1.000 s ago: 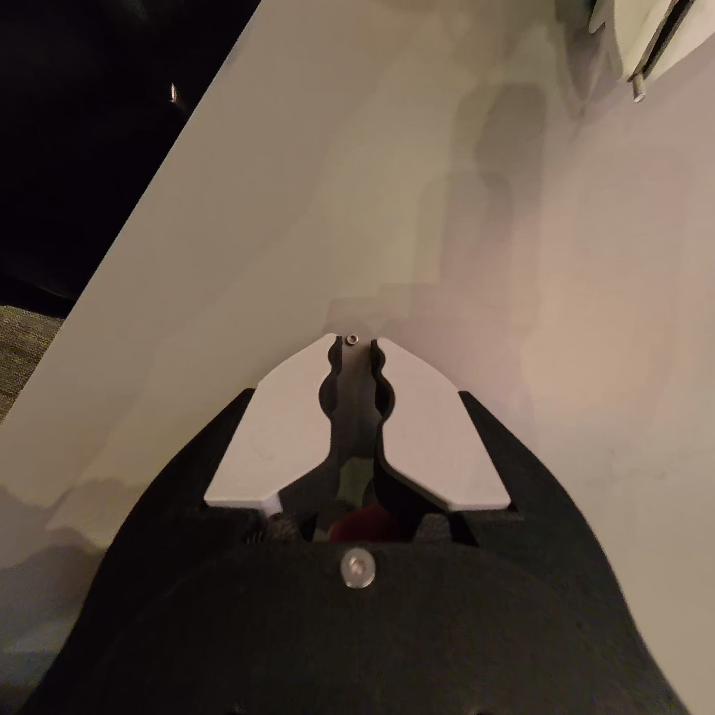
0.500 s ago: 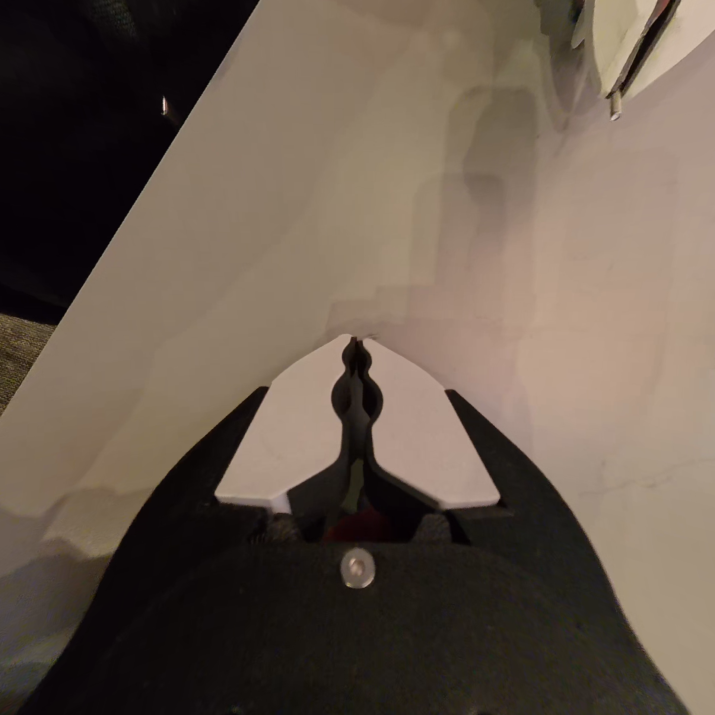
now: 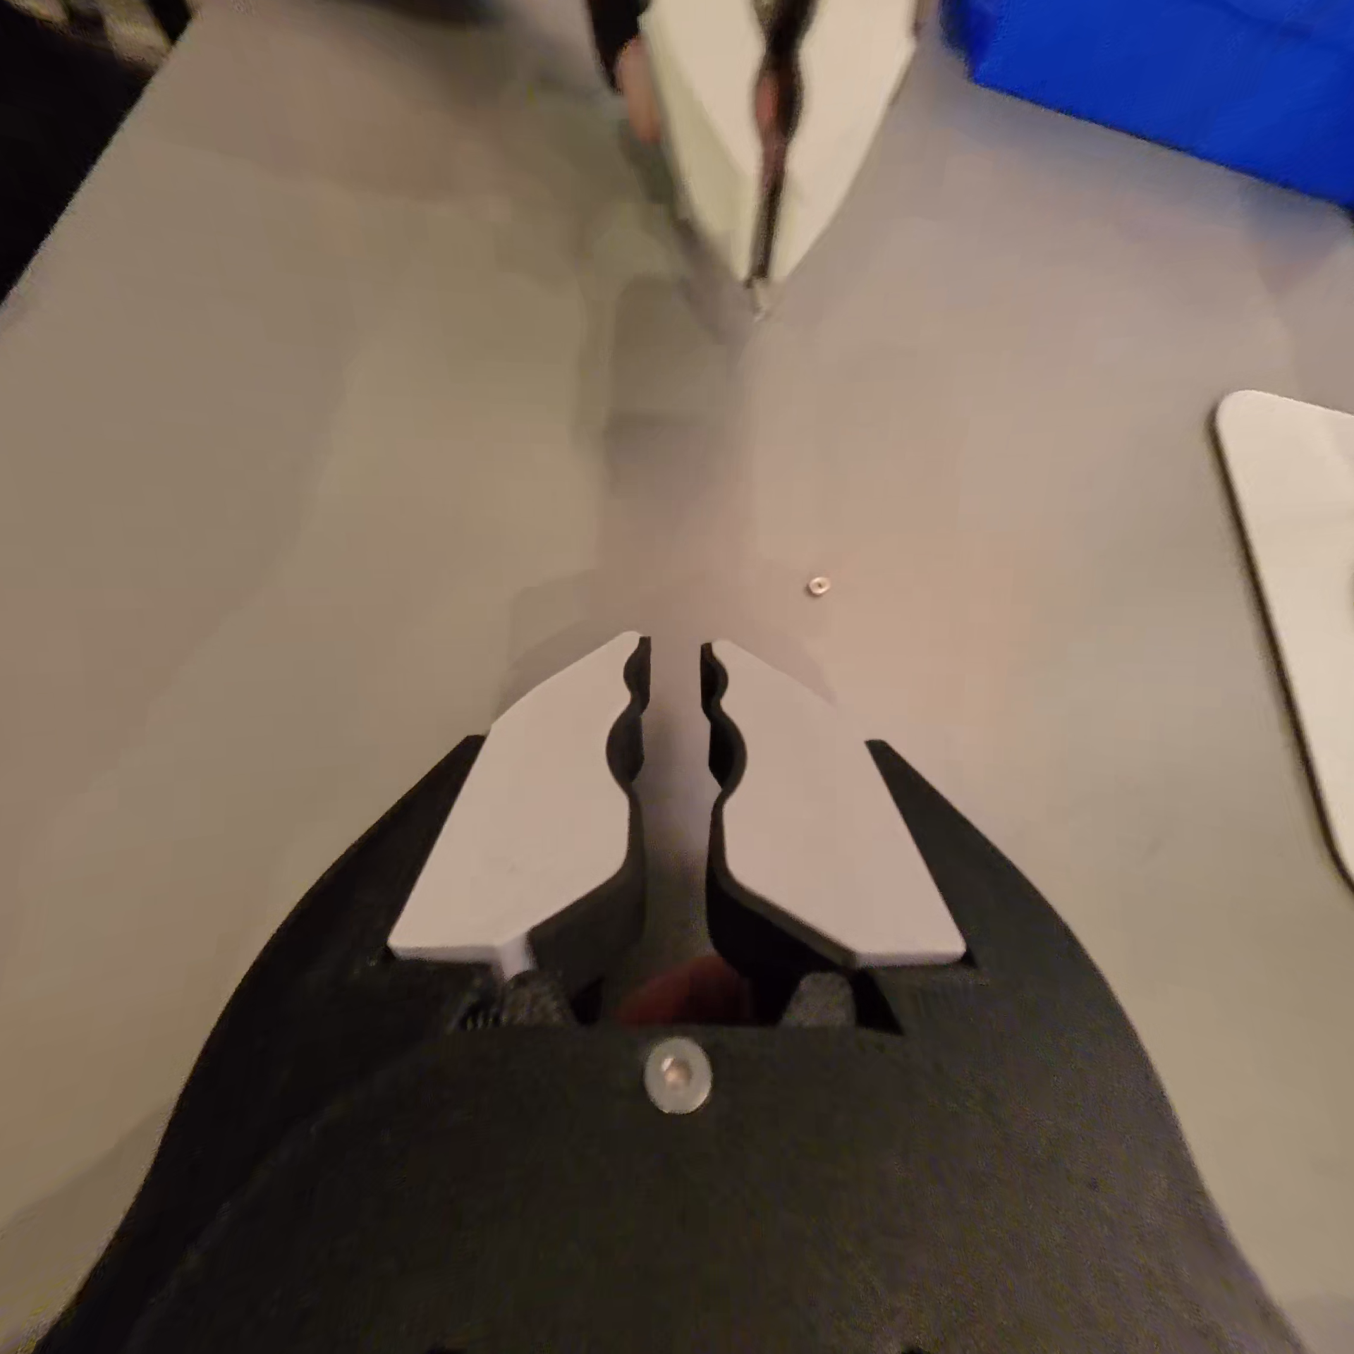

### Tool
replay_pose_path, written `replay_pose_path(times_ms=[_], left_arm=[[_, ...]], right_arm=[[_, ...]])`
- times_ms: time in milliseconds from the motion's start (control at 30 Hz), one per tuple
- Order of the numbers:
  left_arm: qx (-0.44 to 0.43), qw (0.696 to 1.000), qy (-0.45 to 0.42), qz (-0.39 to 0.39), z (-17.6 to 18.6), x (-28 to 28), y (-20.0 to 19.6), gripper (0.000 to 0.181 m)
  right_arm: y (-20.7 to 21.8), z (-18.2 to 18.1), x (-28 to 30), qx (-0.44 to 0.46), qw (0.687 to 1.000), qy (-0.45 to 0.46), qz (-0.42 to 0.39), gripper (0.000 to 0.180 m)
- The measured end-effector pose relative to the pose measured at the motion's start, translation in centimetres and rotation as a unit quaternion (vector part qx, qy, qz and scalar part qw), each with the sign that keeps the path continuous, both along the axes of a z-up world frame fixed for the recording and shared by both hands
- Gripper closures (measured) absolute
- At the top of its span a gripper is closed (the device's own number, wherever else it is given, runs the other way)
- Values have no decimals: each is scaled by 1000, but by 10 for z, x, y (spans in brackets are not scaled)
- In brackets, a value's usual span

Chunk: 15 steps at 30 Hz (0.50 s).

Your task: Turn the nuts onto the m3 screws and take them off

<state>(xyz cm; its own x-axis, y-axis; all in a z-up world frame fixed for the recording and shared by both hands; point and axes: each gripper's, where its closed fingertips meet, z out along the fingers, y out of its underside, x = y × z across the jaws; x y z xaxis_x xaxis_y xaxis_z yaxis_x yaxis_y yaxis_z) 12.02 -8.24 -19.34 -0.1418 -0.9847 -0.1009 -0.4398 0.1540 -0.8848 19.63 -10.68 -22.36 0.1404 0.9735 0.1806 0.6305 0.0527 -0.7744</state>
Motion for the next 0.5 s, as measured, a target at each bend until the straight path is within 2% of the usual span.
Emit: replay_pose_path(times_ms=[167,267,500], left_arm=[[-3,1000,3,9,-3,-7,6,179],[2,1000,6,10,-4,-9,8,179],[-1,1000,3,8,-3,-12,10,179]], right_arm=[[28,4,-14,-17,999,21,-19,166],[37,-6,-22,-32,999,-18,-4,162],[53,-16,-27,-51,997,-54,3,167]])
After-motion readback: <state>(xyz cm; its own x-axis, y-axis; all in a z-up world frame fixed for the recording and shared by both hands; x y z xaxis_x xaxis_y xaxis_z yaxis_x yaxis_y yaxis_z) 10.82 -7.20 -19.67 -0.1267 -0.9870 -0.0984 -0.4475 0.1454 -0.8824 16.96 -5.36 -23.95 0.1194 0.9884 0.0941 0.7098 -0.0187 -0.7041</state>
